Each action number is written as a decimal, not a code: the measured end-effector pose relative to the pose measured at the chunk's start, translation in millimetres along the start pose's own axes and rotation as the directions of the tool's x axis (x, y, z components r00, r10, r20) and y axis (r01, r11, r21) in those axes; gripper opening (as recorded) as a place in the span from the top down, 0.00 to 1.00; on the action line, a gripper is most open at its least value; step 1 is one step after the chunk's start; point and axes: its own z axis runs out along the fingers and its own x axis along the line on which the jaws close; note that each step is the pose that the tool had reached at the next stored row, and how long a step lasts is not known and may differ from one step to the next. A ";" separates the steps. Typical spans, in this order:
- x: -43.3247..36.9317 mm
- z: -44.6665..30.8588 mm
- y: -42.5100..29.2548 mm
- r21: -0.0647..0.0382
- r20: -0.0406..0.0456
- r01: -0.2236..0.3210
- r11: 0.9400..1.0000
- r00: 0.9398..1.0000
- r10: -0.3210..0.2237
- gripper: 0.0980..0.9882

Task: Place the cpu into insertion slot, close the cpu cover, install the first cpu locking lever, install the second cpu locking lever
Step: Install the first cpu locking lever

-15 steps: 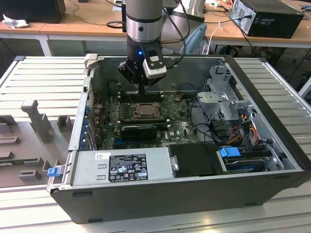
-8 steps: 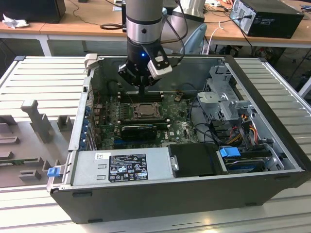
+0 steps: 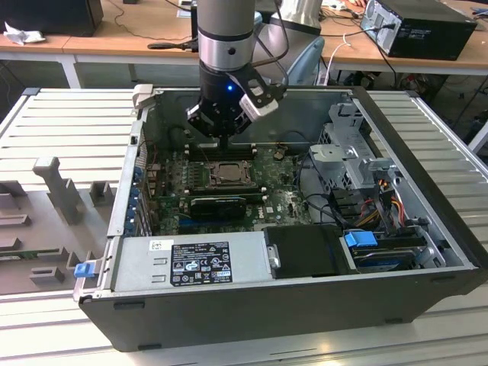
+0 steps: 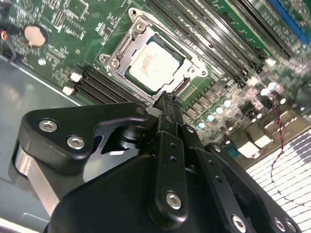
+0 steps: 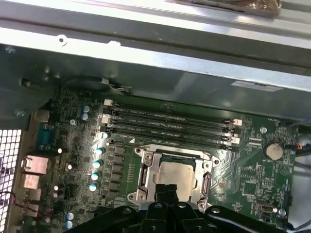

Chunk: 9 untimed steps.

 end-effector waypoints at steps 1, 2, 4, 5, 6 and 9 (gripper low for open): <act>0.0 0.2 0.0 0.000 0.001 0.017 1.000 1.000 -0.017 0.99; 0.0 0.5 0.0 0.000 0.002 0.027 1.000 1.000 -0.027 0.99; 0.0 0.9 -0.1 -0.001 0.004 0.031 1.000 1.000 -0.031 0.99; 0.1 1.1 0.0 -0.001 0.005 0.031 1.000 1.000 -0.031 0.99; 1.7 2.0 0.2 0.000 0.007 0.031 1.000 0.999 -0.031 0.99; 12.1 4.9 1.9 0.001 0.014 0.031 1.000 0.999 -0.031 0.99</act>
